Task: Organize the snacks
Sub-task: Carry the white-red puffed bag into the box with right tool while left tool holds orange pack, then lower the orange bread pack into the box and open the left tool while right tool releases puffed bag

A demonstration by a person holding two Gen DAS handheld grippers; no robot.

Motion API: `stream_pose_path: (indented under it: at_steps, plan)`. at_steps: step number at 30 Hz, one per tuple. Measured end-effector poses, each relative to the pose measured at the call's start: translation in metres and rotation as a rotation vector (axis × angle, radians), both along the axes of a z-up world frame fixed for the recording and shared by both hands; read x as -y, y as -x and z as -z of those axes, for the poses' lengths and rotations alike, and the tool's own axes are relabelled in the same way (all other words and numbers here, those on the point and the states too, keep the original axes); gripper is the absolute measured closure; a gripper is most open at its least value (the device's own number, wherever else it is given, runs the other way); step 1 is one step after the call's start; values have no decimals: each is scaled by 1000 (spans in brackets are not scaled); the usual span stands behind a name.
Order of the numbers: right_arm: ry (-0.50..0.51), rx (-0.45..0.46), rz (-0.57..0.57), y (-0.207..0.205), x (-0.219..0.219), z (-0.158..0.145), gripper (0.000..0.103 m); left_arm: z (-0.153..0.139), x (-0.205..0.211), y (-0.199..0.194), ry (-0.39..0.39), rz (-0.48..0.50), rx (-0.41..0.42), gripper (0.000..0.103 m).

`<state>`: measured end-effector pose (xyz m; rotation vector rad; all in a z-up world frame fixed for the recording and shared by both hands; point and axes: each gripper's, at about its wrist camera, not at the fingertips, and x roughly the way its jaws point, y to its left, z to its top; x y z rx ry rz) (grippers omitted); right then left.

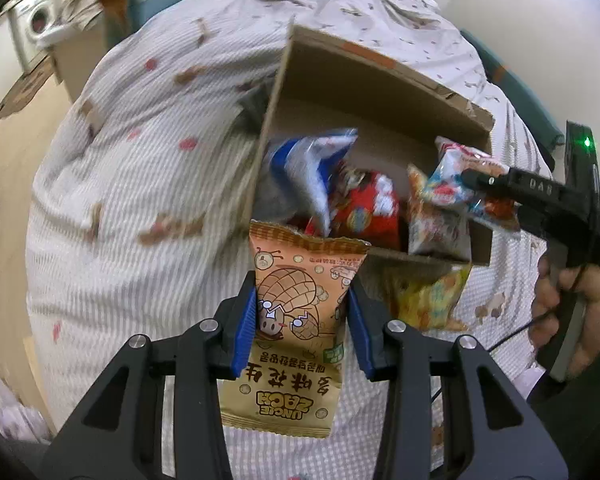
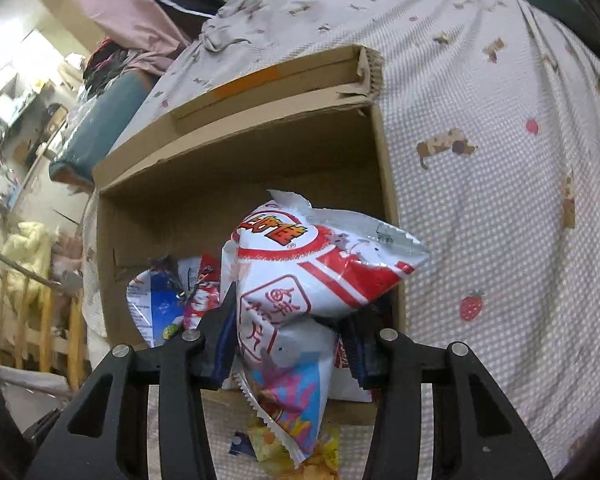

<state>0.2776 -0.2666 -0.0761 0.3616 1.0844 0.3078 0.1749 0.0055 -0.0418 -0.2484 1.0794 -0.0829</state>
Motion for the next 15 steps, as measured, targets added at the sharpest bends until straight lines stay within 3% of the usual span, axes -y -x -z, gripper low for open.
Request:
stream_pose_path:
  at_steps: [4, 15]
  plan:
    - [-5, 10, -14, -4, -5, -2, 56, -18, 6, -34, -7, 28, 25, 66]
    - [-178, -70, 17, -25, 5, 11, 56, -29, 58, -129, -112, 129, 56, 66]
